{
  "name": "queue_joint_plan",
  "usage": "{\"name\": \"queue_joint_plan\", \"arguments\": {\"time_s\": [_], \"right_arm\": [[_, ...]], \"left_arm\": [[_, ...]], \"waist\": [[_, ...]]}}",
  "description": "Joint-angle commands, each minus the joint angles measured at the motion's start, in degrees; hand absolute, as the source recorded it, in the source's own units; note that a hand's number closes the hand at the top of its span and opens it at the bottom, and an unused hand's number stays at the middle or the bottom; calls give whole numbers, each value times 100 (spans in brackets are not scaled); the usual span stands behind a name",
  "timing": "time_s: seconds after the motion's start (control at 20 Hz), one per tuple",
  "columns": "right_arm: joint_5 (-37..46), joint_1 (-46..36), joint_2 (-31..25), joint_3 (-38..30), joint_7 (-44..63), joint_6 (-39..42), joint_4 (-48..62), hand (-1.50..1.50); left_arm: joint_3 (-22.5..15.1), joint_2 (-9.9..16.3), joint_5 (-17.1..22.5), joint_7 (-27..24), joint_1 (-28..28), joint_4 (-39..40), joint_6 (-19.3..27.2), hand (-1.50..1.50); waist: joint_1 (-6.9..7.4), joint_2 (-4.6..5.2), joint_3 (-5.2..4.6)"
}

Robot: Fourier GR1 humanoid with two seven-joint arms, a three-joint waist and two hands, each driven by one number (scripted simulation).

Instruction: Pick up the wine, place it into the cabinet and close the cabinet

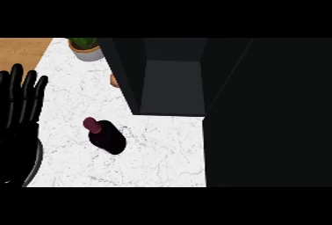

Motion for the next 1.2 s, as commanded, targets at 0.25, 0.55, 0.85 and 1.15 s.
{"name": "queue_joint_plan", "arguments": {"time_s": [0.25, 0.55, 0.85, 1.15], "right_arm": [[103, 514, -25, 21, -185, 35, -675, -150], [-1234, 915, -473, 367, 1082, 1017, -1038, -150], [-1576, 809, -383, 7, 1338, 969, -1140, -150], [-1504, 892, -358, 42, 1486, 1146, -1375, -150]], "left_arm": [[-72, -416, -2134, 65, -437, 468, 1595, -150], [-490, -511, -79, 462, -770, 1252, 2705, -150], [-925, -514, -520, 1047, -1404, 1268, 3434, -150], [-1471, -515, -677, 1191, -1322, 1133, 3878, -150]], "waist": [[-204, 85, 228], [-197, 92, 214], [-124, 86, 218], [-109, 83, 218]]}}
